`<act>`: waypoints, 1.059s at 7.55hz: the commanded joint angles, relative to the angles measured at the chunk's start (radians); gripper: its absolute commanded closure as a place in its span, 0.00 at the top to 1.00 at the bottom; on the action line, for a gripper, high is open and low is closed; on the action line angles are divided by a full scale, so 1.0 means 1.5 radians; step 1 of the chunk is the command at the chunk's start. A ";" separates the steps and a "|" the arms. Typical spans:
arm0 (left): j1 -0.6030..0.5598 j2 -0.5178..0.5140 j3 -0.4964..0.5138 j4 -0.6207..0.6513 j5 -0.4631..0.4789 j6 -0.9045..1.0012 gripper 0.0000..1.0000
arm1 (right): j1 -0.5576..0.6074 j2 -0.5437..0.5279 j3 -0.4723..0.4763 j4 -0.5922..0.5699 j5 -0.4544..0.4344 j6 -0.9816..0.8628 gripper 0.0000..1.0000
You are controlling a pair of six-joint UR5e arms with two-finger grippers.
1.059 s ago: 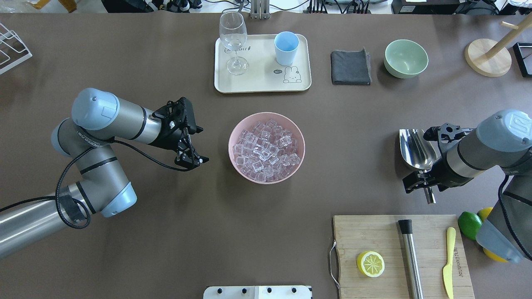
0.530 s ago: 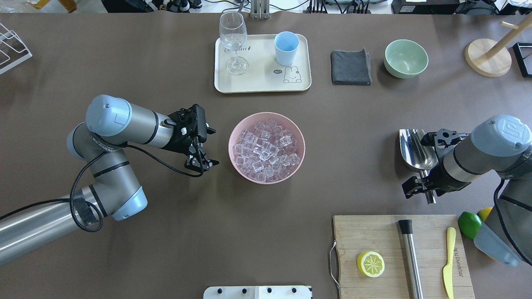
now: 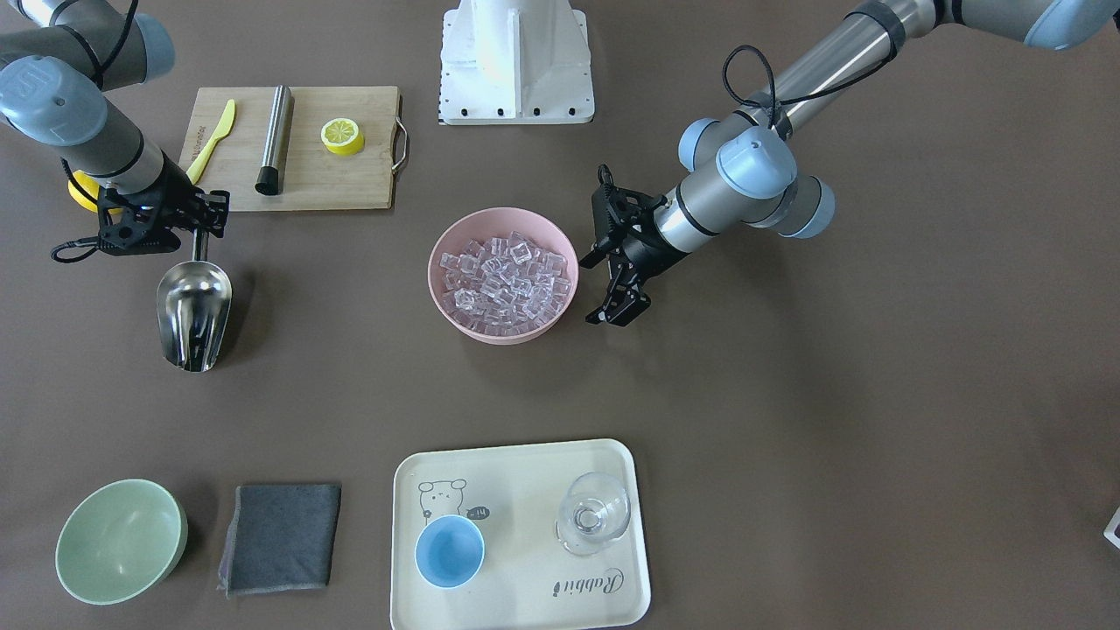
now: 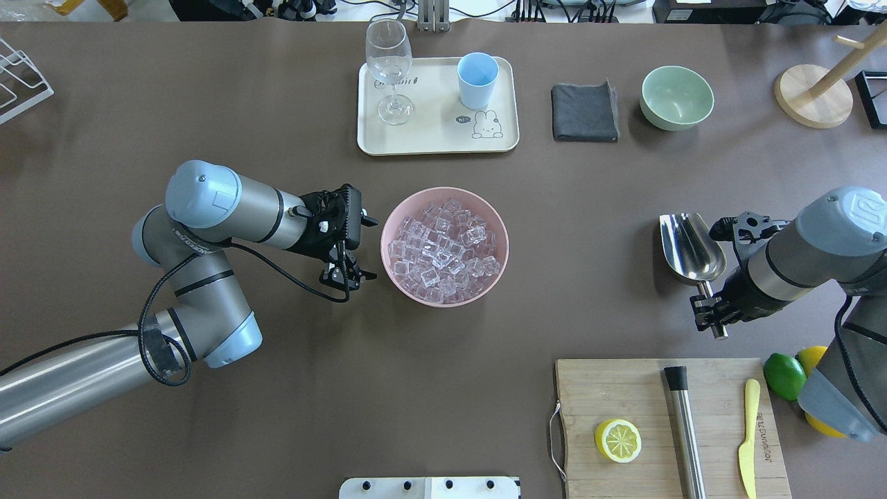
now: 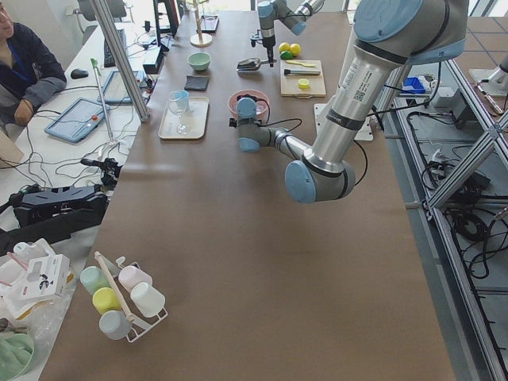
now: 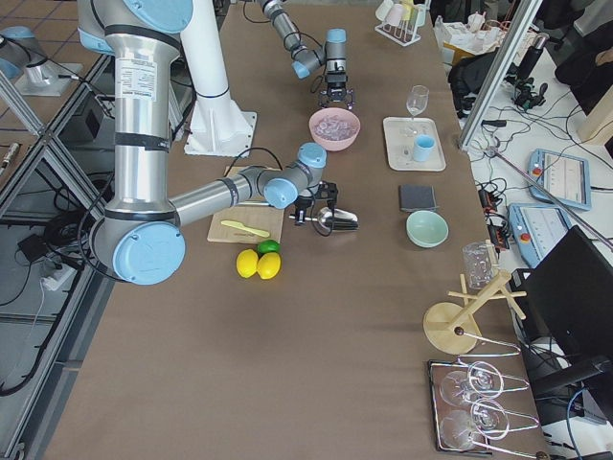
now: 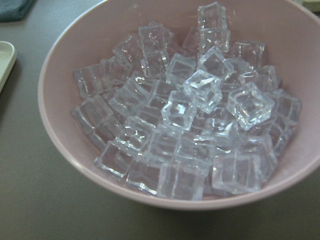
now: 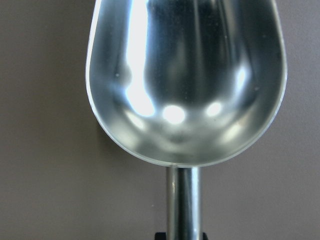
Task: Put ice in cup with scoop
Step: 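Lift the metal scoop with the right gripper and swing it toward the bowl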
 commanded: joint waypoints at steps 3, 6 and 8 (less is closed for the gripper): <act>0.017 -0.016 0.002 -0.013 -0.002 -0.044 0.98 | 0.092 0.016 0.069 -0.001 -0.005 -0.044 0.00; 0.023 -0.014 0.002 -0.024 -0.003 -0.044 0.98 | 0.107 0.048 0.075 -0.046 -0.006 -0.233 0.00; 0.022 -0.014 0.002 -0.025 -0.003 -0.044 0.98 | 0.108 0.124 0.095 -0.208 -0.049 -0.429 0.00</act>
